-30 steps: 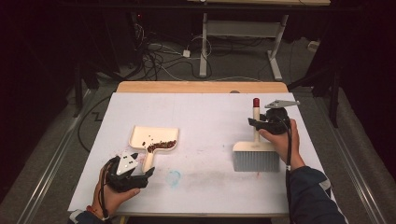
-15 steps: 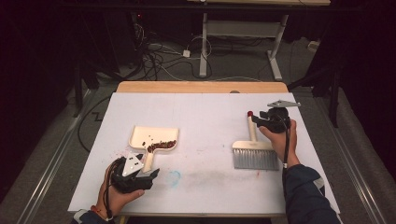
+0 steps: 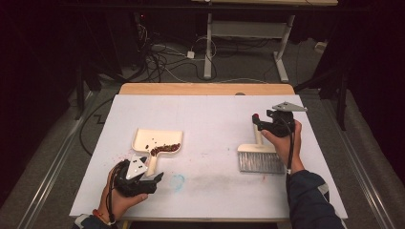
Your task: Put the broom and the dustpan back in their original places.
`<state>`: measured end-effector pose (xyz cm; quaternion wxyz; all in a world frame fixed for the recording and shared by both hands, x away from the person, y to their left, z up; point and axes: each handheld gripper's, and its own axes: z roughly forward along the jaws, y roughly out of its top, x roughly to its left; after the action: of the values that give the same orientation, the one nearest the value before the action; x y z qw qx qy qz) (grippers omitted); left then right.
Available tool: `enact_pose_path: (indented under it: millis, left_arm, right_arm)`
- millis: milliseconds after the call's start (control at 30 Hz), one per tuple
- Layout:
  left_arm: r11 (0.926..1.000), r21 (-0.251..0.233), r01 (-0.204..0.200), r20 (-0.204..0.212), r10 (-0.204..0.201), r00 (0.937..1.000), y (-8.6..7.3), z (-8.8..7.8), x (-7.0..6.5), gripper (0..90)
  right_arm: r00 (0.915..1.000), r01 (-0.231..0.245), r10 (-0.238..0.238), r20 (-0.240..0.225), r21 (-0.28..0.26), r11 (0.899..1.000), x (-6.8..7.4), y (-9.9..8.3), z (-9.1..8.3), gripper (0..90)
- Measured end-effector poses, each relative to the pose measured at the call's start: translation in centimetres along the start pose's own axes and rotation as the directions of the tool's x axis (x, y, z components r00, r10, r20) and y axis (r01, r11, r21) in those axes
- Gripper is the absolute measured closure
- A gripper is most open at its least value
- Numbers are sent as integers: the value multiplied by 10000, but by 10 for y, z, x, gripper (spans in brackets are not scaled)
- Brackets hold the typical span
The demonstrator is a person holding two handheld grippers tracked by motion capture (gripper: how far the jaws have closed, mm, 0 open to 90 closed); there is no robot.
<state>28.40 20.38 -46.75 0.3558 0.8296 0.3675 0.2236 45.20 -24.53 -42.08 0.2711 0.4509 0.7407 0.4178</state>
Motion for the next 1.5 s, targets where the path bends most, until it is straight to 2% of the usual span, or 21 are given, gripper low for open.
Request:
enact_pose_path:
  millis: [67, 133, 233, 500, 700, 800, 933, 1233, 1500]
  left_arm:
    - [10000, 52, -70, -25, 70, 10000, 0, 1, -1, 219]
    - [9999, 33, -117, 40, 117, 9999, 0, 1, -1, 217]
    - [9998, -4, -190, 50, 190, 9998, 0, 0, -2, 211]
    - [9999, 46, -134, -3, 134, 9999, 0, 1, -1, 199]
    - [9995, -9, -322, 68, 322, 9995, 0, 1, -2, 185]
    - [9993, 41, -360, 9, 360, 9994, 0, 1, -2, 185]
    - [9990, 92, -432, 40, 432, 9991, 0, 1, -3, 185]
    - [9989, 149, -454, 27, 454, 9990, 0, 2, -3, 185]
    - [9985, 192, -509, 32, 508, 9987, 0, 2, -4, 185]
  right_arm:
    - [9992, 199, -205, 351, 190, 9996, 5, 1, 0, 228]
    - [9995, 171, -176, 244, 178, 9997, 8, 2, -1, 210]
    - [9989, 248, -251, 396, 72, 9997, 12, 4, -3, 167]
    - [9995, 303, -301, 115, -120, 9995, 20, 6, -6, 170]
    - [9979, 609, -602, 257, -275, 9978, 25, 9, -12, 199]
    - [9976, 646, -632, 288, -506, 9966, 28, 11, -18, 204]
    - [9963, 859, -855, 122, -449, 9953, 31, 12, -24, 198]
    - [9935, 1127, -1115, 244, -562, 9920, 39, 16, -37, 205]
    - [9921, 1254, -1253, 54, -756, 9892, 43, 14, -55, 208]
